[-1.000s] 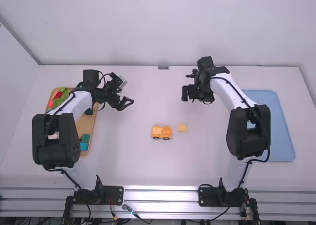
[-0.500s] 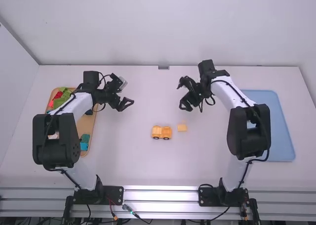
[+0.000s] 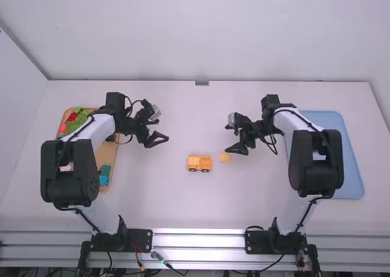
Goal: Assemble lego blocks to make yellow taxi
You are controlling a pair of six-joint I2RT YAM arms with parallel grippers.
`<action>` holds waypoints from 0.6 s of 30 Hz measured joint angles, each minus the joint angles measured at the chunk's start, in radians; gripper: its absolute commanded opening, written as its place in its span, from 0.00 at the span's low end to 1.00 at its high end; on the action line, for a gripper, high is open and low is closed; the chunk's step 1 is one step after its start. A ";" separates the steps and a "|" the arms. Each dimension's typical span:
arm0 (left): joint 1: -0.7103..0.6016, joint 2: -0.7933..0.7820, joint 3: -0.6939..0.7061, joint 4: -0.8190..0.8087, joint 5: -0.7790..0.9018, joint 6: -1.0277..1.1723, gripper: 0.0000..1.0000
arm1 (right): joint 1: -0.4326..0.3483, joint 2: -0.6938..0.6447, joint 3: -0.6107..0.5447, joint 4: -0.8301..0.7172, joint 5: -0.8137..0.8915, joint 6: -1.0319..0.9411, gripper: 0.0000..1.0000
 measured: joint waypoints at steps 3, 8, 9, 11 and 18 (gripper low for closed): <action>-0.003 0.000 -0.029 0.001 0.069 0.127 0.99 | 0.006 0.000 -0.030 -0.003 -0.007 -0.051 0.99; -0.031 0.000 -0.147 0.174 0.136 0.227 0.99 | 0.006 0.000 -0.061 0.064 0.062 -0.079 0.99; -0.043 0.000 -0.179 0.223 0.142 0.237 0.99 | 0.006 0.000 -0.083 0.146 0.086 -0.047 0.99; -0.068 0.000 -0.229 0.307 0.147 0.238 0.99 | 0.006 0.000 -0.121 0.267 0.103 0.006 0.99; -0.179 0.000 -0.327 0.528 0.120 0.163 0.99 | 0.010 0.000 -0.293 0.519 0.143 0.143 0.99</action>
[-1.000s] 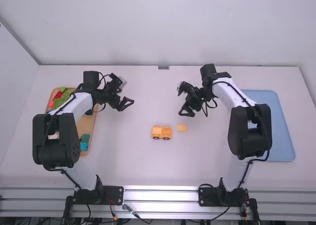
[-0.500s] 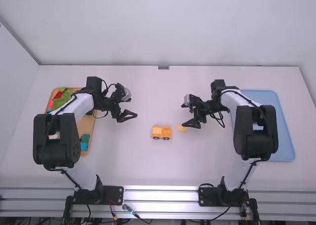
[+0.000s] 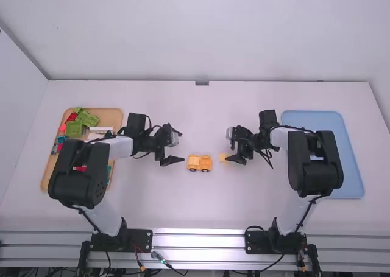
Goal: Assemble lego blocks to make yellow taxi
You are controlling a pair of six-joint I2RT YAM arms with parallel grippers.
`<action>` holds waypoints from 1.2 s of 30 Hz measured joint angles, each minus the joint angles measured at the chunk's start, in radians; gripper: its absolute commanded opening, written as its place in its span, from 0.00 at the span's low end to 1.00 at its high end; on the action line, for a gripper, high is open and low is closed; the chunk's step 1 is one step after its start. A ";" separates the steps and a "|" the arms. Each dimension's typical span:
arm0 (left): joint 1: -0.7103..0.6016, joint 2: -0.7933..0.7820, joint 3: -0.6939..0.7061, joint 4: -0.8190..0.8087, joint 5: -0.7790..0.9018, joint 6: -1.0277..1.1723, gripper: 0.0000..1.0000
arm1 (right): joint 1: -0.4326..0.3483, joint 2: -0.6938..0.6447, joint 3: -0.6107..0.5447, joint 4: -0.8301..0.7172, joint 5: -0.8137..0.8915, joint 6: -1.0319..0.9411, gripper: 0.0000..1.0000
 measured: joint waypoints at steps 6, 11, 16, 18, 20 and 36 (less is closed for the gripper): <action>-0.085 0.000 -0.019 0.077 -0.014 -0.031 0.99 | 0.043 0.000 -0.049 0.030 0.044 0.026 1.00; -0.091 0.035 -0.020 0.131 -0.014 -0.075 0.99 | 0.046 0.000 -0.049 0.059 0.043 0.034 0.86; -0.092 0.070 -0.019 0.141 -0.014 -0.102 0.99 | 0.046 0.011 -0.049 0.056 0.040 0.024 0.53; -0.092 0.070 -0.020 0.140 -0.014 -0.105 0.99 | 0.046 0.024 -0.049 0.054 0.035 0.014 0.51; -0.091 0.070 -0.019 0.137 -0.014 -0.107 0.99 | 0.046 0.036 -0.049 0.052 0.029 0.005 0.51; -0.092 0.070 -0.019 0.137 -0.014 -0.126 0.99 | 0.046 0.042 -0.049 0.027 0.009 -0.037 0.21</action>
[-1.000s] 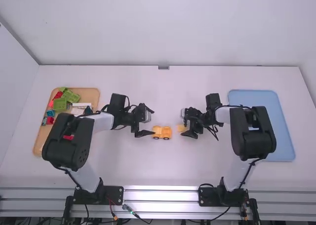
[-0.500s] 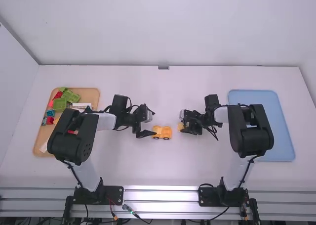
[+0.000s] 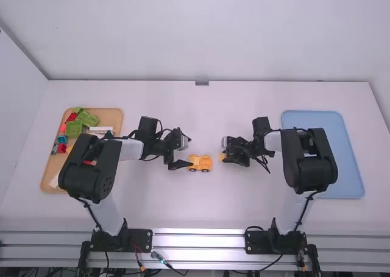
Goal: Assemble lego blocks to make yellow taxi
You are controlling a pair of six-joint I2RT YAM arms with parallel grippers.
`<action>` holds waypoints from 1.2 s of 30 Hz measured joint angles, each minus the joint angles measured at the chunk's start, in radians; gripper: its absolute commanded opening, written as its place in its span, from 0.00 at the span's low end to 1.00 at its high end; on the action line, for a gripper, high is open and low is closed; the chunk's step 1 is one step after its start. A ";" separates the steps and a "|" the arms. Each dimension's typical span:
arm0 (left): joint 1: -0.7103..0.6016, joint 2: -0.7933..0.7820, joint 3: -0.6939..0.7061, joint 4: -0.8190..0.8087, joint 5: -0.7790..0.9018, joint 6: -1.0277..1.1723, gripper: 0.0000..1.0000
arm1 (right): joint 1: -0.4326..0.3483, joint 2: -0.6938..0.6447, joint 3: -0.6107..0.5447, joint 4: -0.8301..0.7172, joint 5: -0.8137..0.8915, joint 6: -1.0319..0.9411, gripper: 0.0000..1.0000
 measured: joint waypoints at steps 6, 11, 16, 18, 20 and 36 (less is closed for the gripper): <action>-0.040 0.035 0.000 0.023 -0.002 0.035 0.99 | 0.000 0.000 0.003 -0.071 -0.027 0.001 0.22; -0.086 0.097 0.000 0.072 -0.022 0.041 0.99 | 0.004 -0.004 0.055 -0.236 -0.050 0.001 0.20; -0.088 0.135 0.000 0.119 -0.026 0.041 0.99 | 0.023 -0.053 0.082 -0.267 -0.080 0.001 0.18; -0.088 0.153 0.000 0.120 -0.026 0.042 0.99 | 0.034 -0.073 0.083 -0.262 -0.088 0.005 0.18; -0.088 0.177 0.000 0.116 -0.027 0.041 0.99 | 0.054 -0.097 0.082 -0.250 -0.102 0.018 0.18; -0.126 0.225 0.018 0.163 -0.024 0.037 0.50 | 0.160 -0.110 0.021 -0.050 -0.113 0.179 0.18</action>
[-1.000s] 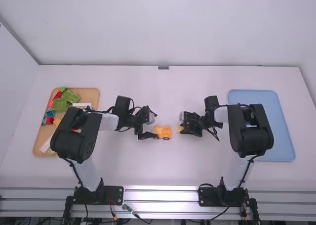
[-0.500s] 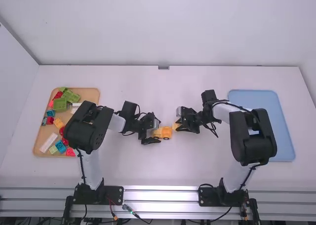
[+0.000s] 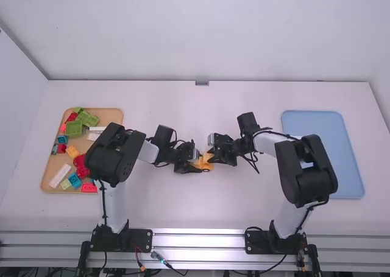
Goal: Assemble lego blocks to make yellow taxi
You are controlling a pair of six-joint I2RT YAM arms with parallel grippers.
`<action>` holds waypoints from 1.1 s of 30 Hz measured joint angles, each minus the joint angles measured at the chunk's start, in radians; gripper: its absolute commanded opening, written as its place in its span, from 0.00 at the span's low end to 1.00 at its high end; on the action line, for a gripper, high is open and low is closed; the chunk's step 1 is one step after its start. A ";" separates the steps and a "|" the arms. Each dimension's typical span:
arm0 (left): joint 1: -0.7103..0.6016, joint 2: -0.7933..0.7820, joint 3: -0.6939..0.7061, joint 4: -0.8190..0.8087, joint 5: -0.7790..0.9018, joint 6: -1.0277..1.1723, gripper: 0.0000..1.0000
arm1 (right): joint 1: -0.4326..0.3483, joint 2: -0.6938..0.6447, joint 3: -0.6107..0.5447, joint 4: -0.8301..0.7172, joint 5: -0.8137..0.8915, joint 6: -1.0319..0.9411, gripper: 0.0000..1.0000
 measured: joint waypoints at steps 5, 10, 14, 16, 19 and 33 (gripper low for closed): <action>0.000 0.000 0.000 0.002 0.000 0.000 0.43 | 0.011 0.000 -0.051 0.093 0.001 0.037 0.18; 0.000 0.000 0.000 0.002 0.000 0.000 0.31 | 0.026 0.000 -0.098 0.219 0.029 0.119 0.20; 0.000 0.000 0.000 0.001 0.000 -0.006 0.31 | 0.053 -0.002 -0.116 0.290 0.068 0.192 0.21; 0.004 0.000 0.000 0.002 0.000 -0.008 0.32 | 0.064 -0.010 -0.117 0.299 0.094 0.214 0.21; 0.006 0.000 0.000 0.001 0.000 -0.008 0.33 | 0.086 -0.025 -0.117 0.294 0.139 0.234 0.21; 0.013 0.000 0.000 -0.001 0.001 -0.008 0.38 | 0.138 -0.057 -0.116 0.274 0.253 0.237 0.17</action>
